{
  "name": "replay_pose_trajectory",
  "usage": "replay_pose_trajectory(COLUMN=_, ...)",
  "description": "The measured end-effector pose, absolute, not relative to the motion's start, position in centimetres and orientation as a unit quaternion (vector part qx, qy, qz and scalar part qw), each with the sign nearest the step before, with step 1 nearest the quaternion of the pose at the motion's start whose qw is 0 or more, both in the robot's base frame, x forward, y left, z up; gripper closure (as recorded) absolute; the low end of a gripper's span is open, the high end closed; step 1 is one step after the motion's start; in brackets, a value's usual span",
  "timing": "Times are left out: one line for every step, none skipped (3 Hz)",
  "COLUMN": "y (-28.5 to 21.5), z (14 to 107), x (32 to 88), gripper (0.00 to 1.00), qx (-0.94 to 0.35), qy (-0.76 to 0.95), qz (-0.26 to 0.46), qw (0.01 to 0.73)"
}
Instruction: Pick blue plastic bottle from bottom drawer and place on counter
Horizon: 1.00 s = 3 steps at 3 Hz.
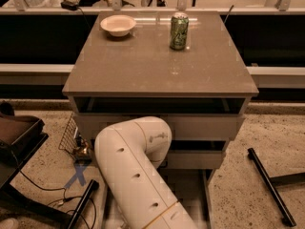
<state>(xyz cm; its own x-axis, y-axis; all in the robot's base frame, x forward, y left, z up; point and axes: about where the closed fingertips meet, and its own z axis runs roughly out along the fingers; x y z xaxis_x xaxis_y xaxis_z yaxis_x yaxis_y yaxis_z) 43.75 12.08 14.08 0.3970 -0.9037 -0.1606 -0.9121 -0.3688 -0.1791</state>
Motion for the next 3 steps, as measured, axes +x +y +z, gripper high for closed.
replay_pose_trajectory(y=10.73, z=11.57, x=43.01, gripper=0.00, qx=-0.836, qy=0.543, qz=0.018, qw=0.084)
replay_pose_trajectory(y=10.73, z=11.57, x=43.00, gripper=0.00, qx=-0.836, qy=0.543, qz=0.018, qw=0.084)
replay_pose_trajectory(y=10.71, z=11.50, x=42.93, gripper=0.16, qx=-0.836, qy=0.543, qz=0.019, qw=0.084)
